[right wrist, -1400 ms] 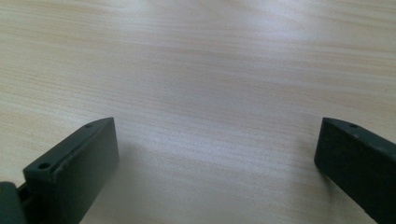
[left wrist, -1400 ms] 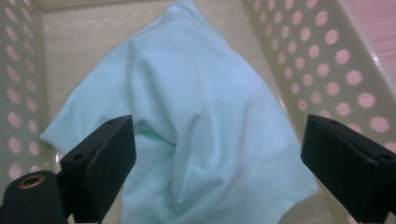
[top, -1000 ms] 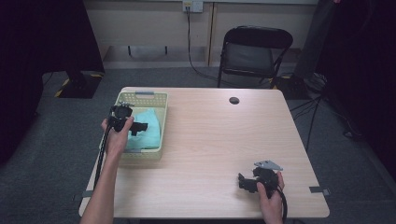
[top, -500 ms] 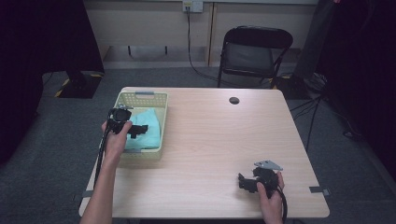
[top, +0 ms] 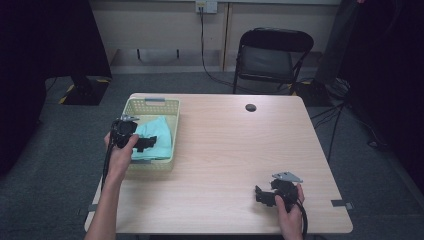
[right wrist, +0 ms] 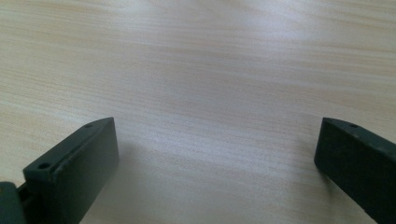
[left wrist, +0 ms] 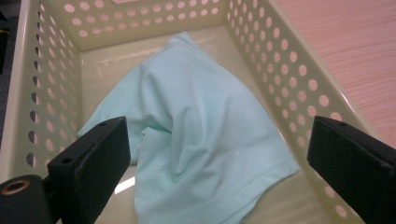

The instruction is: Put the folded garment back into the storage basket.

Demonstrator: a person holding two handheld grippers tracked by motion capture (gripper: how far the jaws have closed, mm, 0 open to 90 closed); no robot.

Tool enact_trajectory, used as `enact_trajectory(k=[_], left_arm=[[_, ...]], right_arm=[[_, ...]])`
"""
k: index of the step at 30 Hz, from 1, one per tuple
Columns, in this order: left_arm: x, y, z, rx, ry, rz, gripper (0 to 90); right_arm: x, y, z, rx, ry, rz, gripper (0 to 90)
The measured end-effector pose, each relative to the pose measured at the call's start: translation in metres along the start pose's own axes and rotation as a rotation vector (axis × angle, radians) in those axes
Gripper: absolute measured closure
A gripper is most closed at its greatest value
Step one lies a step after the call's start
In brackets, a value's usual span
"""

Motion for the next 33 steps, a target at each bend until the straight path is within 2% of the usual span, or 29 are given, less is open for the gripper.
enact_trajectory(k=[6, 9, 14, 26, 29, 33], left_arm=[[-0.001, 0.005, -0.009, -0.013, -0.014, 0.002, 6.0], [-0.003, 0.01, -0.01, -0.032, 0.0, 0.001, 6.2], [-0.014, 0.017, -0.014, -0.048, -0.03, -0.014, 6.2], [-0.025, 0.039, -0.014, -0.1, -0.034, -0.006, 6.2], [-0.027, 0.044, -0.013, -0.11, -0.032, -0.022, 6.2], [-0.028, 0.048, -0.014, -0.118, -0.04, -0.022, 6.2]], right_arm=[[0.0, 0.0, 0.0, 0.0, 0.0, 0.0, 0.0], [0.0, 0.0, 0.0, 0.0, 0.0, 0.0, 0.0], [0.0, 0.0, 0.0, 0.0, 0.0, 0.0, 0.0], [0.0, 0.0, 0.0, 0.0, 0.0, 0.0, 0.0], [0.0, 0.0, 0.0, 0.0, 0.0, 0.0, 0.0], [0.0, 0.0, 0.0, 0.0, 0.0, 0.0, 0.0]])
Point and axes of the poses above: each handheld gripper's, and its own axes: y roughly backward along the jaws, z roughly out of its top, x roughly to its left, the point moved 7 cm from there along -y, roughly forward along the jaws, and after that the axes turned 5 degrees about x, right-handed, at the moved point
